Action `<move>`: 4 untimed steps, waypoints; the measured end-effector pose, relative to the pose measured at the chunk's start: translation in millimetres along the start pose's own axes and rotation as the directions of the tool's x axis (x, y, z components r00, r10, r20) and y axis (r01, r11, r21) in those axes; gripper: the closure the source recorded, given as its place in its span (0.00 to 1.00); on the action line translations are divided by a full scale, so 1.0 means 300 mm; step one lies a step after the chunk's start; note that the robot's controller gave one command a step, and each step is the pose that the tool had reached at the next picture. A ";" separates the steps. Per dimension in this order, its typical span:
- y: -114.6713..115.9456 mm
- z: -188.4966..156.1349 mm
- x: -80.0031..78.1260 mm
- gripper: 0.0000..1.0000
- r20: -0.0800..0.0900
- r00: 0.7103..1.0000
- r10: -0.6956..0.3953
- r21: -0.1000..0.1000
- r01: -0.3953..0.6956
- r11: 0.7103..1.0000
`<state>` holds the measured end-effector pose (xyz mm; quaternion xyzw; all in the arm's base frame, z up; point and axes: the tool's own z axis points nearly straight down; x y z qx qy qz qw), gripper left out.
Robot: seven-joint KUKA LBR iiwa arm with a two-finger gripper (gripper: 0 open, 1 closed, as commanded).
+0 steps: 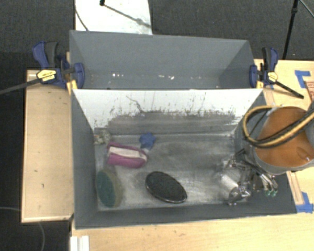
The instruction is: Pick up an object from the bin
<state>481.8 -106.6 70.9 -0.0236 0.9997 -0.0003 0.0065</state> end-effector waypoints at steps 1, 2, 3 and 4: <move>-0.014 -0.002 0.008 0.00 -0.004 0.989 0.150 0.000 -0.150 0.989; -0.015 -0.006 0.006 1.00 -0.003 0.989 0.147 0.001 -0.147 0.989; -0.016 -0.097 0.001 1.00 -0.007 0.990 0.143 0.001 -0.143 0.990; -0.018 -0.337 -0.009 1.00 -0.003 0.990 0.141 0.002 -0.141 0.990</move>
Offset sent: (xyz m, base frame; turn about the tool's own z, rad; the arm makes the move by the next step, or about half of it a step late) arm -0.0047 -0.0047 -0.0009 0.1519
